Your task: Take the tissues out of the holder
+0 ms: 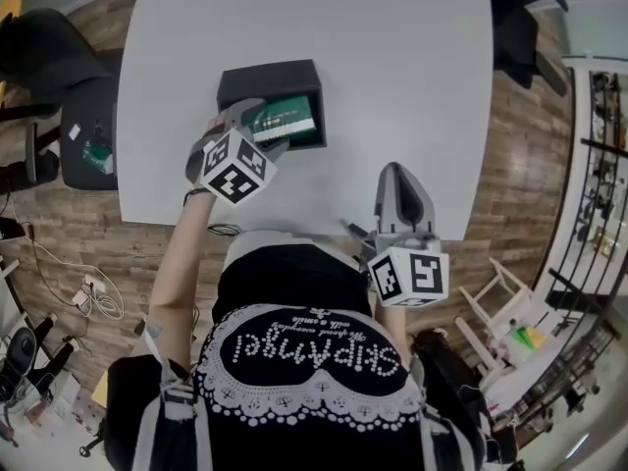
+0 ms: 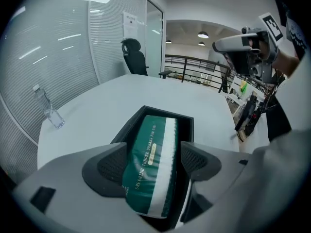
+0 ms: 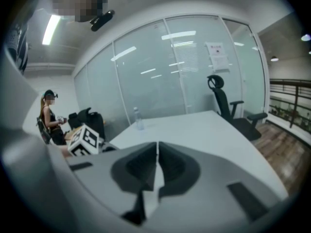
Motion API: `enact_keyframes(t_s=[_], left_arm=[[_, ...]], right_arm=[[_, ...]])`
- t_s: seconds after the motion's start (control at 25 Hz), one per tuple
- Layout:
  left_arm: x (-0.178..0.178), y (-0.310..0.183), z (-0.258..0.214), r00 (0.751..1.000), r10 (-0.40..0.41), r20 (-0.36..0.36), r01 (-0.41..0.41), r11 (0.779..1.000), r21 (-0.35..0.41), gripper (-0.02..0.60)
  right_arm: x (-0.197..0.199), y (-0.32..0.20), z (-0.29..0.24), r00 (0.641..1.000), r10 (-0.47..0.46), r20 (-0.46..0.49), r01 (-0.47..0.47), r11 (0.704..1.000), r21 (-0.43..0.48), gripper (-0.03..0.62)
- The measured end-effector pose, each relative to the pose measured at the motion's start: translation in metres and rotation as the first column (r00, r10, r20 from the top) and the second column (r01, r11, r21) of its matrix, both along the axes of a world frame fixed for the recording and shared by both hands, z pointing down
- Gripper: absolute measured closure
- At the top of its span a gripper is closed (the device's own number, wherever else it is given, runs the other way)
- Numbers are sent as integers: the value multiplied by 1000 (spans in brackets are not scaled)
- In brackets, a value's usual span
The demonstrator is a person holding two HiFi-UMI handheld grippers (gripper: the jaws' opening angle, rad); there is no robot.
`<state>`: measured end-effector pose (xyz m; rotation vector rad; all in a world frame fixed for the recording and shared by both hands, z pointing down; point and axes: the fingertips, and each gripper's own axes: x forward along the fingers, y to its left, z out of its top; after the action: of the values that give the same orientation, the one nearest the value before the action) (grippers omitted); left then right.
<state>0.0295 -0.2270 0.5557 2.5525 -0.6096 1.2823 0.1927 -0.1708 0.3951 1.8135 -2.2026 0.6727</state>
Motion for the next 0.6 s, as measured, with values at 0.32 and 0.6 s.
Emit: enact_keyframes(t_s=[0.32, 0.6], left_arm=[[4, 1, 6, 1000, 9, 7, -8, 998, -68, 235], [2, -2, 21, 998, 17, 54, -12, 996, -87, 233]], right_arm=[[-1, -1, 1, 1000, -2, 12, 2, 1000, -14, 559], [-6, -2, 2, 1000, -4, 18, 4, 1000, -16, 559]])
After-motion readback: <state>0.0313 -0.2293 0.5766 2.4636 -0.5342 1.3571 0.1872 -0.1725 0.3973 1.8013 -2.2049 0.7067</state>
